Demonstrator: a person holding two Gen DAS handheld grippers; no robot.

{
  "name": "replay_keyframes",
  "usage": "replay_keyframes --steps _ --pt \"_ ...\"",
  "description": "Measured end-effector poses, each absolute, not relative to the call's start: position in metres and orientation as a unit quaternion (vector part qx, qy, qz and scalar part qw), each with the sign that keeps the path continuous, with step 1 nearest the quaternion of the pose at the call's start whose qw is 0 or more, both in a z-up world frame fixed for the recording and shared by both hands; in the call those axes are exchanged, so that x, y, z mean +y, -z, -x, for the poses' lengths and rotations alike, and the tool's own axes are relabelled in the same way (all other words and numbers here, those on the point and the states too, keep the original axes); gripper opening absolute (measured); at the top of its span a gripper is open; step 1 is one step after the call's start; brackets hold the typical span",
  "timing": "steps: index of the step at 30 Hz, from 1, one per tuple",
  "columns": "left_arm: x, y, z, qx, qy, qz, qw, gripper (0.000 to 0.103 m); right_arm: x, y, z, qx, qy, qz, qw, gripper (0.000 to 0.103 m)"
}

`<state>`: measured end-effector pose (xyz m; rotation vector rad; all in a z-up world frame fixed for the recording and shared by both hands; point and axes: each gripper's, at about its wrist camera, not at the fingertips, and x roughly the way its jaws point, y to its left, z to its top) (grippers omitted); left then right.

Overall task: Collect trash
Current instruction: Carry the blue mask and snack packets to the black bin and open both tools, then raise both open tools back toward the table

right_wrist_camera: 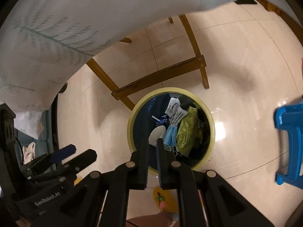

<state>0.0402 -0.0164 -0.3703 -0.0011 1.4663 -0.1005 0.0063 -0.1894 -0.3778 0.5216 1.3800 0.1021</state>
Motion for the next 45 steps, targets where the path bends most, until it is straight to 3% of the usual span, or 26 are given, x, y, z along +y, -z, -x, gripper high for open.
replay_keyframes --steps 15,23,45 --pt "-0.014 0.229 -0.041 0.629 0.031 -0.01 0.777 0.083 -0.193 0.267 0.0 0.622 -0.058 -0.225 0.748 0.008" --pt "-0.014 0.145 -0.032 0.61 0.04 -0.018 0.791 0.098 -0.19 0.189 0.001 0.619 -0.084 -0.208 0.753 0.008" --pt "-0.017 0.0 -0.049 0.507 0.004 -0.035 0.861 0.099 -0.199 0.043 -0.024 0.524 -0.157 -0.106 0.83 0.009"
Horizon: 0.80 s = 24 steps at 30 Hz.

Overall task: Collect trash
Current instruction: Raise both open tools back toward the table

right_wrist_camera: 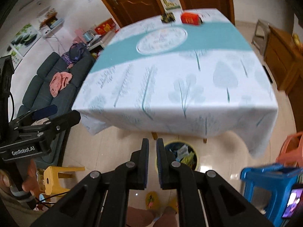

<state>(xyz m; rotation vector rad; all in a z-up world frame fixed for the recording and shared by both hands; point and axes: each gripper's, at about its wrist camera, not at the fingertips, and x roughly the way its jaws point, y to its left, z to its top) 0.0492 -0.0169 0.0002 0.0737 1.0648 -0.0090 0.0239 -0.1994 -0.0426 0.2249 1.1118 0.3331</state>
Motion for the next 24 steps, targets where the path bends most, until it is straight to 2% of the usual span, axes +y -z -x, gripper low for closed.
replay_keyframes --steps 3,4,16,24 --pt "-0.02 -0.016 -0.054 0.494 -0.003 -0.043 0.868 0.099 -0.2 0.028 -0.036 0.51 -0.165 -0.093 0.839 0.026" --pt "-0.02 -0.021 -0.056 0.489 -0.005 -0.046 0.871 0.099 -0.2 0.024 -0.038 0.505 -0.167 -0.09 0.842 0.028" --pt "-0.017 -0.048 -0.101 0.464 -0.019 -0.051 0.884 0.099 -0.199 -0.015 -0.099 0.461 -0.177 -0.064 0.867 0.032" --pt "-0.016 -0.046 -0.186 0.46 0.017 -0.081 0.884 0.098 -0.201 -0.021 -0.158 0.447 -0.151 -0.056 0.88 0.032"
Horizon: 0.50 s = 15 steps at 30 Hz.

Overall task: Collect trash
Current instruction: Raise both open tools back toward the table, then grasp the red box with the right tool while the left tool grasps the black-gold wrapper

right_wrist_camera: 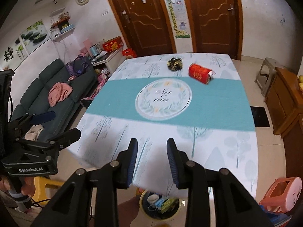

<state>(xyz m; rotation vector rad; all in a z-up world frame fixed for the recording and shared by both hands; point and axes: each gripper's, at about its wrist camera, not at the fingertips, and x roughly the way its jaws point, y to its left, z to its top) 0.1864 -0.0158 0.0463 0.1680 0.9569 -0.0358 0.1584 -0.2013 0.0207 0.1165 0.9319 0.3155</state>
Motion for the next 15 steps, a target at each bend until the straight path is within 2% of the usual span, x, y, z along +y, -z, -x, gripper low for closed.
replay_keyframes --steps 8,12,15 --pt "-0.005 -0.05 -0.312 0.468 0.081 -0.112 0.873 0.098 -0.205 -0.018 -0.24 0.459 -0.1 -0.064 0.881 0.032" --pt "-0.001 -0.041 -0.367 0.477 0.101 -0.119 0.865 0.098 -0.209 -0.013 -0.283 0.463 -0.074 -0.072 0.88 0.045" --pt "0.002 -0.028 -0.412 0.492 0.117 -0.127 0.854 0.098 -0.212 -0.004 -0.316 0.471 -0.053 -0.078 0.877 0.046"
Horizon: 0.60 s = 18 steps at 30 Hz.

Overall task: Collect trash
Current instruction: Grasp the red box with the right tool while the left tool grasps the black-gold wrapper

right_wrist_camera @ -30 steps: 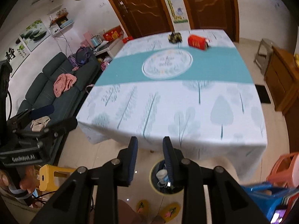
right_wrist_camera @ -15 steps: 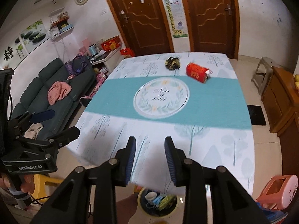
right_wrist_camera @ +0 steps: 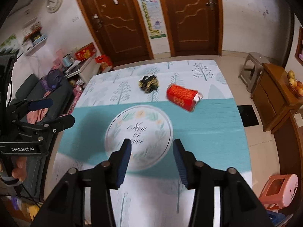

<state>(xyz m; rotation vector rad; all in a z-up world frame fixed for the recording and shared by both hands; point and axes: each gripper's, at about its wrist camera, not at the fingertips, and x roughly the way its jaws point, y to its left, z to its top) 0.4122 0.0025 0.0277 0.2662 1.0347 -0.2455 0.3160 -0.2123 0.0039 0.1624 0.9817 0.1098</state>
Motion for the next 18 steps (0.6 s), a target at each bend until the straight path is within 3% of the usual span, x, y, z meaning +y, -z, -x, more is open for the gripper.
replay_keyframes --steps 2,4,10,18 --pt "0.003 -0.018 -0.438 0.501 0.126 -0.13 0.846 0.098 -0.214 0.001 -0.335 0.472 -0.042 -0.074 0.878 0.048" --pt "0.001 -0.006 -0.468 0.51 0.132 -0.134 0.839 0.098 -0.215 0.006 -0.353 0.472 -0.031 -0.067 0.878 0.058" --pt "-0.014 0.026 -0.54 0.534 0.158 -0.133 0.82 0.098 -0.222 0.024 -0.406 0.482 -0.012 -0.049 0.875 0.066" --pt "-0.04 0.063 -0.598 0.56 0.19 -0.128 0.796 0.098 -0.222 0.062 -0.472 0.504 -0.023 0.043 0.863 0.069"
